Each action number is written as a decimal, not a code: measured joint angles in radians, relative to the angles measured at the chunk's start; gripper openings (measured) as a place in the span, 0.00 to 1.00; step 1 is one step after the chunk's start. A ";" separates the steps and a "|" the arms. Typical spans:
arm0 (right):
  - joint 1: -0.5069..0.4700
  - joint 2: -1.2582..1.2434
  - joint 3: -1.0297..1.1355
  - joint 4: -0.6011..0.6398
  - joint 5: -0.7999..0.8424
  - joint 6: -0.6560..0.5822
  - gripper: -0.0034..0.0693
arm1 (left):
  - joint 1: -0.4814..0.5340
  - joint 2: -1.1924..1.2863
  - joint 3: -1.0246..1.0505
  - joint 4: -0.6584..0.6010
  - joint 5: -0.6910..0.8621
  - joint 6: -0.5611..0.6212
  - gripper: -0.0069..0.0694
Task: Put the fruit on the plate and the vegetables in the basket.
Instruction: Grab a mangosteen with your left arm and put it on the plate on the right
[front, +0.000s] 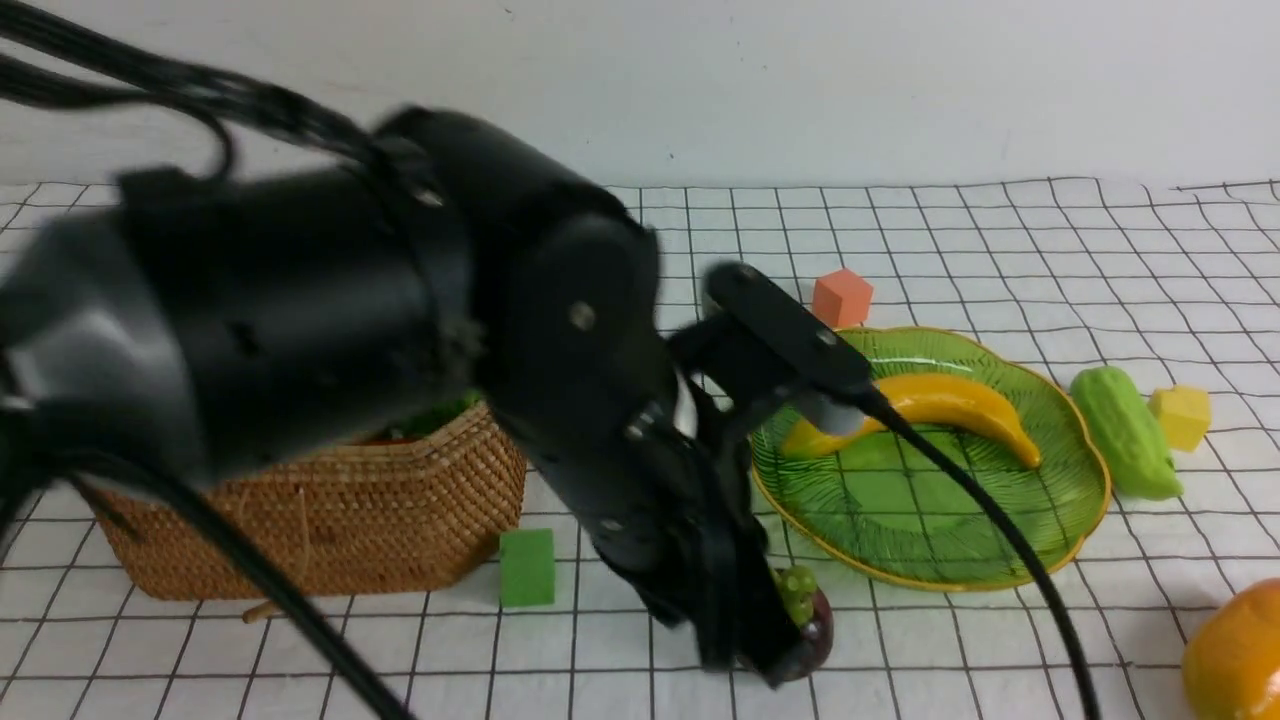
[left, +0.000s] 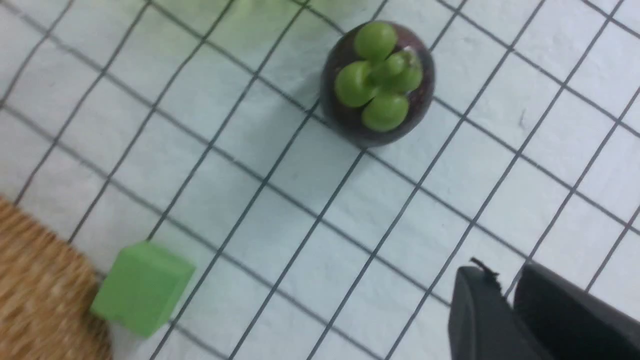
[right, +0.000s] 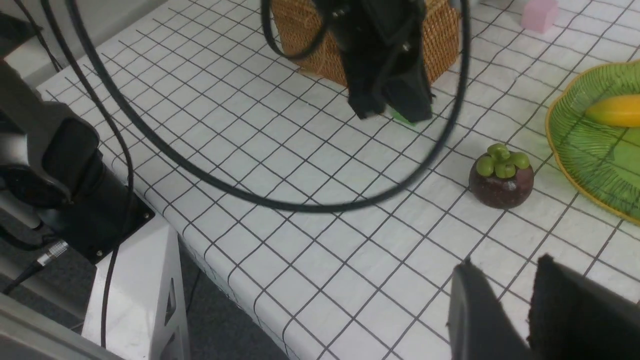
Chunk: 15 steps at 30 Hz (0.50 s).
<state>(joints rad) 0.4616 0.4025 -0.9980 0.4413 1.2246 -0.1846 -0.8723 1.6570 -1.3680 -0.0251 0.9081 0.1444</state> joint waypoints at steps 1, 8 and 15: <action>0.000 0.000 0.000 0.001 0.011 0.003 0.32 | -0.013 0.034 0.000 0.000 -0.037 0.003 0.45; 0.000 0.000 0.000 0.041 0.039 0.007 0.32 | -0.025 0.174 0.000 0.008 -0.243 0.004 0.94; 0.000 0.000 0.000 0.065 0.039 0.008 0.33 | -0.025 0.278 -0.008 0.151 -0.345 0.002 0.87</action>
<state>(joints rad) 0.4616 0.4025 -0.9983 0.5063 1.2632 -0.1762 -0.8976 1.9355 -1.3756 0.1262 0.5631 0.1464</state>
